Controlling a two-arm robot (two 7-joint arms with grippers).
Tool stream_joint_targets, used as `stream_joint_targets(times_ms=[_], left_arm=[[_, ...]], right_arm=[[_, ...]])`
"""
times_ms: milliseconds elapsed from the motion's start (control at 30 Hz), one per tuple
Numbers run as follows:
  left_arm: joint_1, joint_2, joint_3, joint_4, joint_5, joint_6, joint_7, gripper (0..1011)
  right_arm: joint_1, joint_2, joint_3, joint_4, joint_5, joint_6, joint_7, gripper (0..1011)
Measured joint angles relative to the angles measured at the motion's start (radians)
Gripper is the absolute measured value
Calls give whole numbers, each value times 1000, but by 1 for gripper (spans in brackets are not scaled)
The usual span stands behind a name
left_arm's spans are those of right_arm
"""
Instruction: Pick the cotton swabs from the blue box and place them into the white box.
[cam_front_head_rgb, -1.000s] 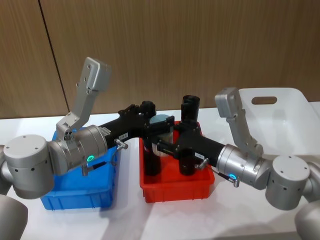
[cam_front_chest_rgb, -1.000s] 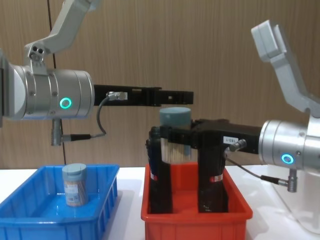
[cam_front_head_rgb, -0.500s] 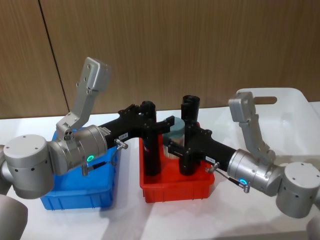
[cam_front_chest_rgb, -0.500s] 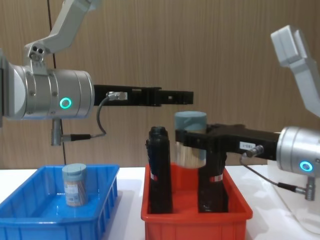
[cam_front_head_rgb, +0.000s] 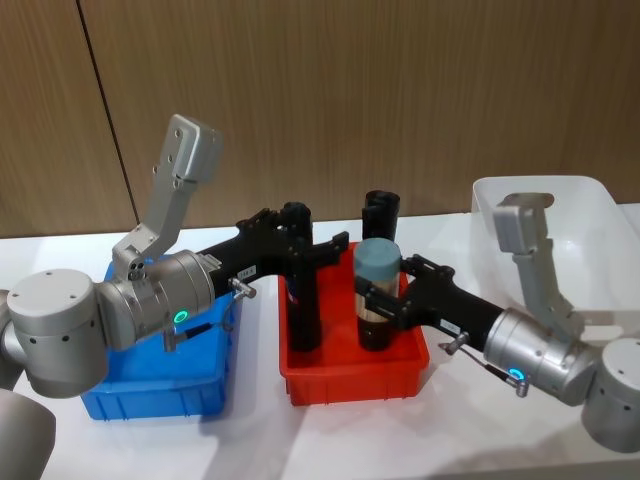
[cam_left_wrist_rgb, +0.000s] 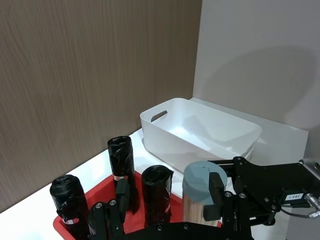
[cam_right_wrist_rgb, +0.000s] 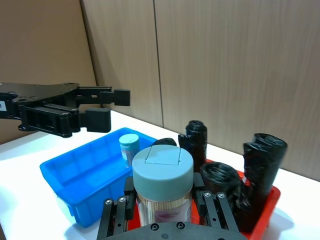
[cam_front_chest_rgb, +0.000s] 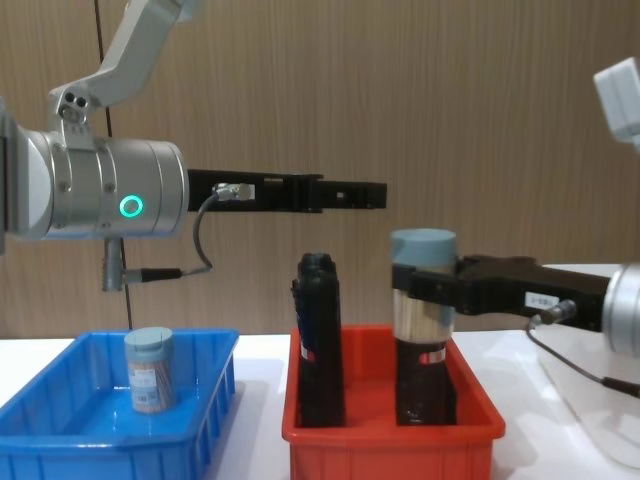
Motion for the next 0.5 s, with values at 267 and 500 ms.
stream_joint_targets(times_ms=[267, 500], left_arm=[[0, 0, 0, 0, 0, 0, 0, 1004], [0, 0, 0, 0, 0, 0, 0, 1004]], right_arm=[[-33, 32, 20, -39, 11, 2, -24, 677], [-55, 61, 41, -65, 18, 2, -51, 677]])
